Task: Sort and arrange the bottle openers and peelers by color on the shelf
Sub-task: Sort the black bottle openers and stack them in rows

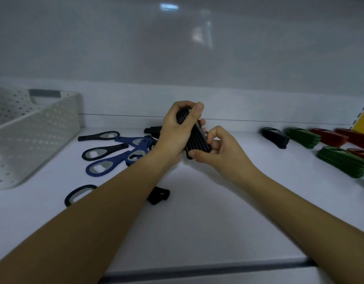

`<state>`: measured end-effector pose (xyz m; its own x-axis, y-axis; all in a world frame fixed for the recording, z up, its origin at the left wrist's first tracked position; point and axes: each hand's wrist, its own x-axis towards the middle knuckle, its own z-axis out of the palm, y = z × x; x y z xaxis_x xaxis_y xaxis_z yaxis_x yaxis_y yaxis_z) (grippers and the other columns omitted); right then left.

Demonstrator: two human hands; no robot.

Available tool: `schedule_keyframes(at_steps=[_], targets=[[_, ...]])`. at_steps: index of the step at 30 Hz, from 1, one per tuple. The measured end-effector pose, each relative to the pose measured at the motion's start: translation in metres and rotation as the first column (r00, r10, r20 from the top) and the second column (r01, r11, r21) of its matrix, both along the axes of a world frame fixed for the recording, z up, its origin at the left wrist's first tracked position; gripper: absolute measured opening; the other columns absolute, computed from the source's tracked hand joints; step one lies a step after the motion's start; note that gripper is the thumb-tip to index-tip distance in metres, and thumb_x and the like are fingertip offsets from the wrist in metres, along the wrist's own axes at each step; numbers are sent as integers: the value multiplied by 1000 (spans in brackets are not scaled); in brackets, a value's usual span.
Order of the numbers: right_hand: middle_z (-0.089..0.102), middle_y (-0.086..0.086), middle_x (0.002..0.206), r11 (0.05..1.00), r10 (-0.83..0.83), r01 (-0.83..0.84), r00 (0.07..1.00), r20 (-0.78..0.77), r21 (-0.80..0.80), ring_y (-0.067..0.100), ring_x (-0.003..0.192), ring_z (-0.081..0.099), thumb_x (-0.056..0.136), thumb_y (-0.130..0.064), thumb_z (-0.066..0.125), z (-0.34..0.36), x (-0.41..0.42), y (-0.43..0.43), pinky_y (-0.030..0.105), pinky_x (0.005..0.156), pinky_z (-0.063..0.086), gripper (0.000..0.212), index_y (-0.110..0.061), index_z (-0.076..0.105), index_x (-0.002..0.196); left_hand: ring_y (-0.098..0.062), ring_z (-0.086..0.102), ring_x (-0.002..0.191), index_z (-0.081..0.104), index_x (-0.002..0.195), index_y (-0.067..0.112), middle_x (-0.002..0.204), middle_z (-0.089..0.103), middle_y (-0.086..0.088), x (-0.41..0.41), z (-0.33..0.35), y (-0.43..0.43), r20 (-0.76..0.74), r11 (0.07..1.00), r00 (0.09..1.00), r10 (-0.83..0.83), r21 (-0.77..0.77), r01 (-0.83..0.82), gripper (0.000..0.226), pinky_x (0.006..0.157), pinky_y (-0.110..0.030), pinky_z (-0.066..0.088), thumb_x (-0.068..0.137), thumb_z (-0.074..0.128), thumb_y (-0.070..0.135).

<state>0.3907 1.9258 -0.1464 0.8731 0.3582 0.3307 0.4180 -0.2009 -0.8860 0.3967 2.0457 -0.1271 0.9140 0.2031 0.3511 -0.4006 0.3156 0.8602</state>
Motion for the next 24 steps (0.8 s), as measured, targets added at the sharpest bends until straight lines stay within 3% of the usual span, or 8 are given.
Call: schedule_keyframes(at_steps=[2,4,5,9,14,18,24], targets=[[68,9,87,1000,-17,17,999,33,-15,20,75,66,72,-17,77,0,-1,0,39,64,50,41,-18,36,76,-14,63,80,54,89,20,91,58,-3,-1,1,-1,6,1000,1000,18,7,-18,7,70,-29,57,89,59,24],[64,1,80,998,-49,52,996,70,-41,7,62,56,70,-22,79,1,-4,3,19,50,38,46,-20,33,75,-14,63,80,53,90,20,91,57,-3,0,1,-3,11,1000,1000,27,14,-27,8,69,-27,58,90,58,25],[62,1,79,995,-73,79,994,87,-60,7,61,52,70,-23,79,1,-5,4,17,49,34,47,-20,33,74,-14,62,81,52,91,20,91,56,-3,0,1,-4,6,1000,1000,21,14,-21,8,69,-27,58,90,57,26],[63,16,83,990,-112,119,989,94,-76,28,67,54,71,-19,78,0,2,2,27,57,36,45,-19,33,70,-13,61,82,53,92,20,88,53,-3,2,2,1,-39,996,996,-86,0,86,9,69,-32,56,93,52,29],[51,3,66,991,-96,102,993,65,-89,14,60,43,70,-17,79,0,6,-4,27,57,32,47,-18,32,66,-19,66,91,58,103,22,107,57,-9,3,3,15,-80,963,961,-266,32,269,15,82,-33,57,92,49,27],[64,24,86,991,-59,63,997,44,-114,26,72,55,68,-21,79,3,3,-2,33,65,37,45,-19,34,67,-20,67,85,58,101,18,101,61,-8,2,2,20,-95,964,961,-261,16,264,13,79,-34,57,90,52,23],[66,22,85,989,-108,117,990,93,-95,36,85,66,69,-22,79,4,2,-3,50,72,50,48,-19,32,63,-17,67,82,57,96,17,96,61,-5,1,4,12,-75,966,964,-256,-8,257,9,81,-34,57,93,50,21]])
